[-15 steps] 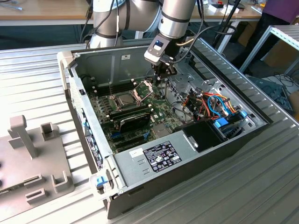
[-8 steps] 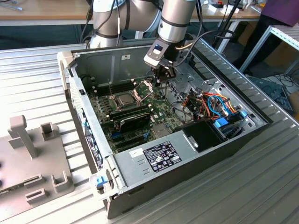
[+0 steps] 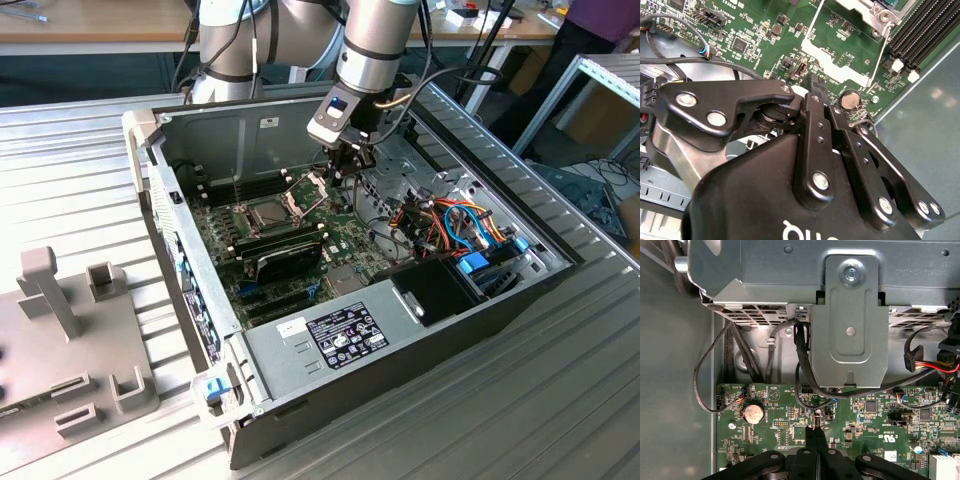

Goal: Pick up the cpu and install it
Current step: 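Close the cpu cover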

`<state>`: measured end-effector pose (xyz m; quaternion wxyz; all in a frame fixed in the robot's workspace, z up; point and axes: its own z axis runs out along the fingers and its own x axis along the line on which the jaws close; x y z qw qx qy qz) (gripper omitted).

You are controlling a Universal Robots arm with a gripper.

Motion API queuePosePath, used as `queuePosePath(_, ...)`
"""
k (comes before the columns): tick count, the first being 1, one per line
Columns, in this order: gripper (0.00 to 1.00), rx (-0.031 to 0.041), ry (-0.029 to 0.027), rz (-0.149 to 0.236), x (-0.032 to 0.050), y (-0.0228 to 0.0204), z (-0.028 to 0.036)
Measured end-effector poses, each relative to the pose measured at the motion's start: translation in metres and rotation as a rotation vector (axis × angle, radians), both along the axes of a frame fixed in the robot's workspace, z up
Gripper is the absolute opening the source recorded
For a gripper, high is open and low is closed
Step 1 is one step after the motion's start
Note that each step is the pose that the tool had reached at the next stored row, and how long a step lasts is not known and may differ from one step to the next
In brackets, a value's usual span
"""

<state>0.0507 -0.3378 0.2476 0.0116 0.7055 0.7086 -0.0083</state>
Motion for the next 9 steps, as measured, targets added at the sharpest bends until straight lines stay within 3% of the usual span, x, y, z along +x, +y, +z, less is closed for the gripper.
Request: queuePosePath(9, 0.11, -0.0002, 0.0001, 0.000, -0.0013, 0.0001, 0.0000)
